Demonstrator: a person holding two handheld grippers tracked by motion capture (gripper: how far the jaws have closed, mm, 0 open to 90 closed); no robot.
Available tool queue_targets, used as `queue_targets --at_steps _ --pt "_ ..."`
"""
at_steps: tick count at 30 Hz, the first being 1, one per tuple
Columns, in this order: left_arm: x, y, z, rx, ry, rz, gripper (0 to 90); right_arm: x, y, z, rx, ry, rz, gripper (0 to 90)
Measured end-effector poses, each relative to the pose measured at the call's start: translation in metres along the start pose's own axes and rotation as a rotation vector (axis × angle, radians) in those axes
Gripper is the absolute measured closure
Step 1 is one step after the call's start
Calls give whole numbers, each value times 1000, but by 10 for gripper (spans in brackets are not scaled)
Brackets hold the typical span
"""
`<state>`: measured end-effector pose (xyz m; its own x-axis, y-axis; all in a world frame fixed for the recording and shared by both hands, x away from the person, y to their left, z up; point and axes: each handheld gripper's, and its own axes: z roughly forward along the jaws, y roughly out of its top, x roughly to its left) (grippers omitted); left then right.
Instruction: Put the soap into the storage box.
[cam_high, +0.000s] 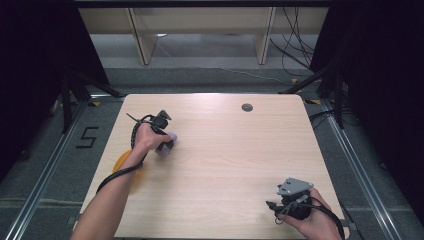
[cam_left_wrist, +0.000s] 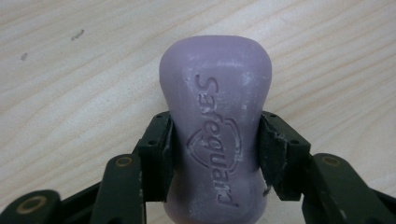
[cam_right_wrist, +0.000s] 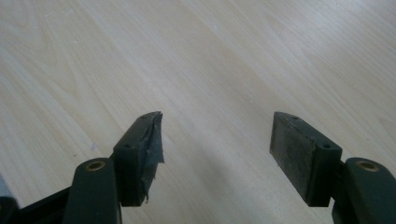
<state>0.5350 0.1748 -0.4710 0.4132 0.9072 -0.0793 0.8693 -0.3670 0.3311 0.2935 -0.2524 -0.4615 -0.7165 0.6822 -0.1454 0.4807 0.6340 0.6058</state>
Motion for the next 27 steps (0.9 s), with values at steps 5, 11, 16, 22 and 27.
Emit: queue_targets --at_steps 5,11,16,22,27 --pt "1 -2 -3 -16 -7 6 495 0 0 0 -2 -1 1 350" --pt "1 -3 -7 -36 -7 9 495 0 0 0 -2 0 -1 350" --pt "2 -4 -12 -49 -6 46 495 -1 1 0 -6 -2 -14 350" --pt "-3 -10 -17 -64 -37 -17 494 -1 1 -1 -8 -3 -11 350" --pt "-3 -12 -23 -86 -34 -6 494 -1 1 -1 -10 -5 -8 350"
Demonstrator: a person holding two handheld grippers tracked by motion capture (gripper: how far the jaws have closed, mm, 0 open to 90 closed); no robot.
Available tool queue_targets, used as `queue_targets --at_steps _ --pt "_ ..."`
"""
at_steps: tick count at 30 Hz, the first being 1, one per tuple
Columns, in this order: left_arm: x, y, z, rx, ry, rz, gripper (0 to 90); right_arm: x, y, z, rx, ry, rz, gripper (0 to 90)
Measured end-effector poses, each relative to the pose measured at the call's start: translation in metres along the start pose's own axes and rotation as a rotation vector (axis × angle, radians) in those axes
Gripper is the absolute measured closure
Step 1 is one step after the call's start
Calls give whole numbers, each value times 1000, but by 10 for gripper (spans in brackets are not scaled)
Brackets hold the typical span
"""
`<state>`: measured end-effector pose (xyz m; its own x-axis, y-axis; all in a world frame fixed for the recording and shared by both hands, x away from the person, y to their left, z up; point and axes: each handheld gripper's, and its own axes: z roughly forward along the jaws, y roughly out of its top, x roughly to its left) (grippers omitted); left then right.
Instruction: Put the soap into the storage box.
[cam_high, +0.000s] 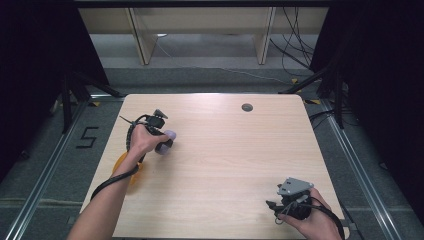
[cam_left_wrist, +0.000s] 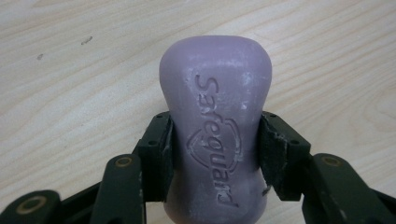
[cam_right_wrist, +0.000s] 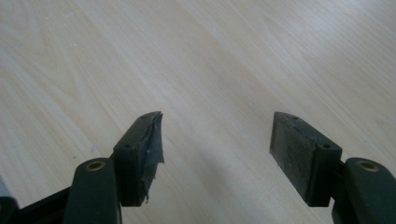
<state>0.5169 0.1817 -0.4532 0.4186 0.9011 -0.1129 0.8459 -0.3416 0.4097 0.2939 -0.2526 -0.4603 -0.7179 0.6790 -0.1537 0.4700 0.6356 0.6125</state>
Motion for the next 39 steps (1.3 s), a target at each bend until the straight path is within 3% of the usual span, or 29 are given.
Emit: queue_targets --at_steps 5,14,29,35,39 --pt "-6 -4 -5 -18 -16 -36 495 0 0 0 2 1 -2 350" --pt "-14 -9 -12 -37 -19 -47 494 0 0 0 0 -2 9 350" --pt "-23 -21 -24 -65 -19 -24 494 -1 1 -1 -15 -8 -3 350" --pt "-27 -26 -32 -77 -15 -10 495 1 0 -2 -13 -7 18 351" --pt "-31 -29 -36 -94 -17 -8 494 -1 1 -2 -18 -10 1 350"
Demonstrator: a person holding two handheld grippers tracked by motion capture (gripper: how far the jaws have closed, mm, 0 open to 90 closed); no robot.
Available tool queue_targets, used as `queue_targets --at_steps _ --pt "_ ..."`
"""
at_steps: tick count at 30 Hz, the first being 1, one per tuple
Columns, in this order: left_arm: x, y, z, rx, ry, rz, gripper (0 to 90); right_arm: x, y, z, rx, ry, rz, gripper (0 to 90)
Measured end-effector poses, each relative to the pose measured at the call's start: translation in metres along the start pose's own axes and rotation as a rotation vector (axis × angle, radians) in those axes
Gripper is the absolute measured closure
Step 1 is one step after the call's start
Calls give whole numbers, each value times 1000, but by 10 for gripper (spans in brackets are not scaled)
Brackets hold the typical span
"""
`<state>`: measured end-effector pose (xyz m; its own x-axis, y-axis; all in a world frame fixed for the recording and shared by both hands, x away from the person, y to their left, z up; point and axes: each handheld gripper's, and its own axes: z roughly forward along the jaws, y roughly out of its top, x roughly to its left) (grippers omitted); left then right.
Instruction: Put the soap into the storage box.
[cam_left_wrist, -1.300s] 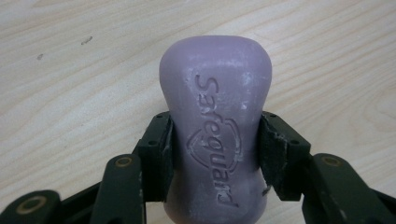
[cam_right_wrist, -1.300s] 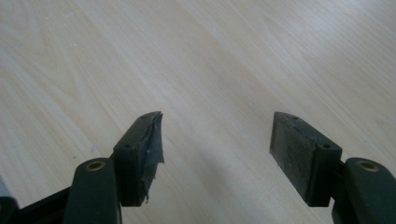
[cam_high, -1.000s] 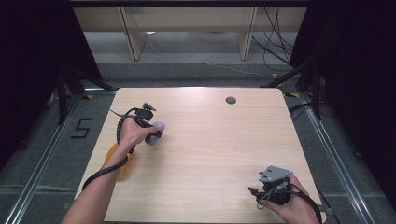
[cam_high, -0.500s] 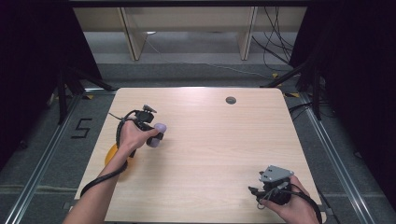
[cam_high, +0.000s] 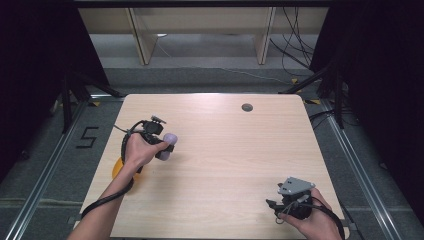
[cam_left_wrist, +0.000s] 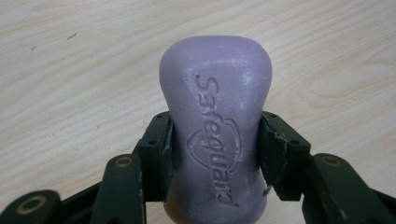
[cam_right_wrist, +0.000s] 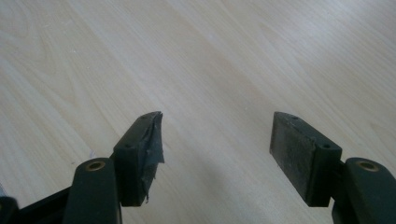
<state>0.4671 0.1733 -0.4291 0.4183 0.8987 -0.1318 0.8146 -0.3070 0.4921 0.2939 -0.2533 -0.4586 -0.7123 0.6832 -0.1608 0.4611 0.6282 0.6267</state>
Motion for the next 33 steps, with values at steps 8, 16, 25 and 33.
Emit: queue_targets --at_steps 8,16,25,33 --pt "-6 -4 -8 -5 -14 36 494 0 0 0 2 -1 8 350" --pt "-10 -10 -15 -23 -17 41 494 0 0 0 1 -1 9 350" --pt "-14 -19 -23 -42 -15 50 495 0 0 -1 -1 -3 10 350" --pt "-17 -31 -30 -40 -13 44 494 0 0 -1 0 -2 10 350"
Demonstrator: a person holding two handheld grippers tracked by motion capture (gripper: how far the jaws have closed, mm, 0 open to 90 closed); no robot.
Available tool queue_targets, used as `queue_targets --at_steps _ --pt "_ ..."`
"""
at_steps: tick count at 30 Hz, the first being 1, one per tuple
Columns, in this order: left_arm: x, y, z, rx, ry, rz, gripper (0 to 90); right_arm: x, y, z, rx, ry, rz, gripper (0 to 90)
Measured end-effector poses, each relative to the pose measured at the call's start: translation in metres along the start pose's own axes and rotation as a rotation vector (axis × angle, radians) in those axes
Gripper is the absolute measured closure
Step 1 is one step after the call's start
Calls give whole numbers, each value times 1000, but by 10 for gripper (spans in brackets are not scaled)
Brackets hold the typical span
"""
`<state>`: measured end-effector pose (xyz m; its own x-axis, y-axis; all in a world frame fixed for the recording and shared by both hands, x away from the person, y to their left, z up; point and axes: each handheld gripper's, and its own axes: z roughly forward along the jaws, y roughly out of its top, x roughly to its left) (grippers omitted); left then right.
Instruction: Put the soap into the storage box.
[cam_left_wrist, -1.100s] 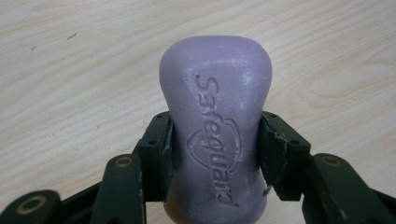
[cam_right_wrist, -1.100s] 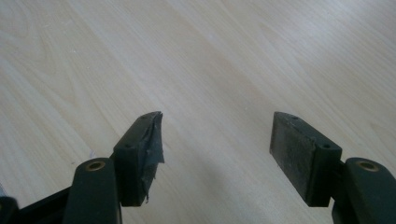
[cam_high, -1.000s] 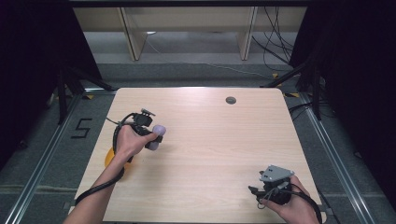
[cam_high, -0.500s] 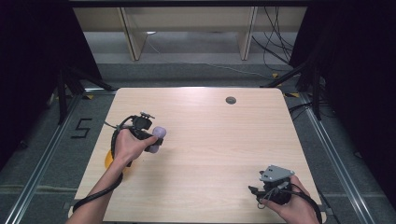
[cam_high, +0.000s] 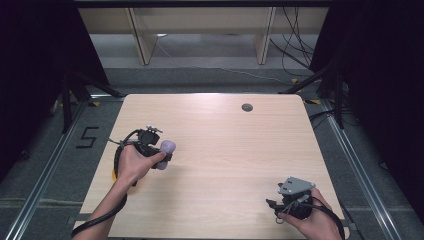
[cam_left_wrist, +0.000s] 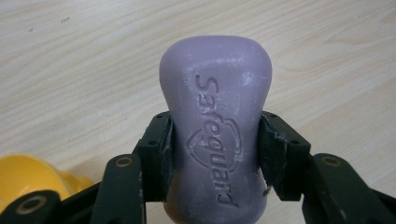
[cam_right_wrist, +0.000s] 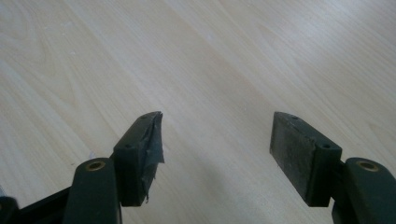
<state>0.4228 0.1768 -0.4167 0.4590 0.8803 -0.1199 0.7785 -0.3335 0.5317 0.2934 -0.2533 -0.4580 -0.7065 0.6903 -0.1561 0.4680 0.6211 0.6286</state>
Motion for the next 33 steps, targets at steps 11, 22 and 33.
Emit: queue_targets --at_steps 11,22,33 --pt "-6 -19 -12 -18 -8 6 494 0 0 0 0 0 0 350" --pt "-6 -35 -20 -26 -7 5 494 0 0 -1 -5 1 5 350" --pt "-5 -47 -27 -54 -1 -5 494 0 1 -1 -14 -4 9 350"
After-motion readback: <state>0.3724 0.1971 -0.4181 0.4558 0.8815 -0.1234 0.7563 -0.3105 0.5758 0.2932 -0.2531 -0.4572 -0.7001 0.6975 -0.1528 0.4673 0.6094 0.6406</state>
